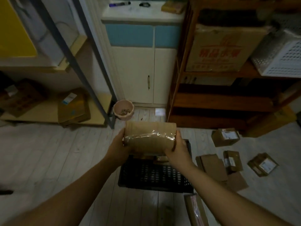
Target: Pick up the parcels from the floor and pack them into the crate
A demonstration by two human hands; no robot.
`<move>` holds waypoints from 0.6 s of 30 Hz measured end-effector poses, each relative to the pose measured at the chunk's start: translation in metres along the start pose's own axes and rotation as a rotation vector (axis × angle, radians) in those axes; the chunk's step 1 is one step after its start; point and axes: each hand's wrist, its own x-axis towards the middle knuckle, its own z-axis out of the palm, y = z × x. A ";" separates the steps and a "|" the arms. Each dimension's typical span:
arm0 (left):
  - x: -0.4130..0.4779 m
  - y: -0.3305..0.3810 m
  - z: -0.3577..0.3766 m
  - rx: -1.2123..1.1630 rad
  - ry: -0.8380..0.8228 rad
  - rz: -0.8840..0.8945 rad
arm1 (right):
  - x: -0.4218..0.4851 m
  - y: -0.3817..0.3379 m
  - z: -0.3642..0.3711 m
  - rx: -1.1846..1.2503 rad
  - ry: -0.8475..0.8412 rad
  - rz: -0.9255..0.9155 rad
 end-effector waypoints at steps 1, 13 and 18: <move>0.013 -0.020 0.008 0.025 -0.005 -0.001 | 0.012 0.015 0.007 0.022 -0.023 0.012; 0.125 -0.316 0.118 0.282 -0.146 -0.264 | 0.122 0.280 0.161 -0.090 -0.113 0.243; 0.143 -0.410 0.161 0.406 -0.165 -0.334 | 0.156 0.370 0.208 -0.121 -0.205 0.268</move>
